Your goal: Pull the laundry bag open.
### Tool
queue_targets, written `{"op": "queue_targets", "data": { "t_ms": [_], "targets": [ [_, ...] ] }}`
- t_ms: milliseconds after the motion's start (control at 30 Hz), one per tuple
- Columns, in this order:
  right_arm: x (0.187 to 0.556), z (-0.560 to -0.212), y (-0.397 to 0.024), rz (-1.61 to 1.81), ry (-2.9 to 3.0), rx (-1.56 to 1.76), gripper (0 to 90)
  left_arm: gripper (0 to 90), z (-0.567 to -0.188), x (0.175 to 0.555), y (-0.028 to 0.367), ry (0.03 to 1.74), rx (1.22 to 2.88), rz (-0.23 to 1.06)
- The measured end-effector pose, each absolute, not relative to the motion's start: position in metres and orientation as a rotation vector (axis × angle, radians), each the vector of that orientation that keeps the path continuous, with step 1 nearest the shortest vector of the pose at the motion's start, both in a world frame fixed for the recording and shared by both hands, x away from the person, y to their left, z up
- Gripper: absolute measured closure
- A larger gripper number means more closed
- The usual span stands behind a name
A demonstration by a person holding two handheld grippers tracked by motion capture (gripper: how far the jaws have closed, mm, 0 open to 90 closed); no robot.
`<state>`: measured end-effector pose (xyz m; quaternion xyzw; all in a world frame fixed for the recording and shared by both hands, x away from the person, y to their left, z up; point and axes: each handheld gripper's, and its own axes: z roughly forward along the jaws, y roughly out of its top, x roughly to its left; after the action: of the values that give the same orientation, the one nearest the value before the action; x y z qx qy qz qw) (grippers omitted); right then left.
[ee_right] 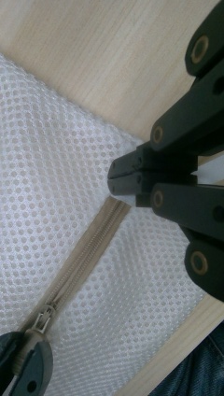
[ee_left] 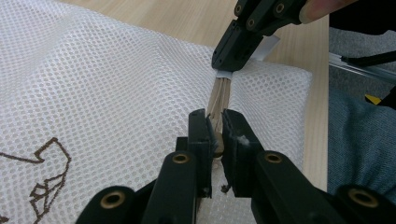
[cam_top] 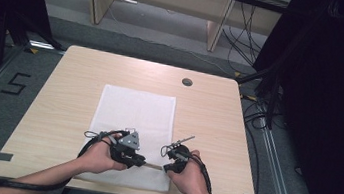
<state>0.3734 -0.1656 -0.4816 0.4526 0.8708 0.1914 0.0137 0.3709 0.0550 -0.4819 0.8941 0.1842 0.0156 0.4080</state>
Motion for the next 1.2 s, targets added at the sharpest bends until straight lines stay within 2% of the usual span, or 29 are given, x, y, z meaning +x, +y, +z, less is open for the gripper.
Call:
{"op": "queue_targets", "data": {
  "t_ms": [267, 1200],
  "targets": [
    [0.374, -0.482, -0.167, 0.601, 2.719, 1.406, 90.0, 81.8, -0.481, 0.372, 0.056, 0.426, 2.269, 0.043],
    [0.377, -0.483, -0.17, 0.629, 2.723, 1.443, 90.0, 81.8, -0.473, 0.366, 0.08, 0.451, 2.234, 0.037]
  ]
}}
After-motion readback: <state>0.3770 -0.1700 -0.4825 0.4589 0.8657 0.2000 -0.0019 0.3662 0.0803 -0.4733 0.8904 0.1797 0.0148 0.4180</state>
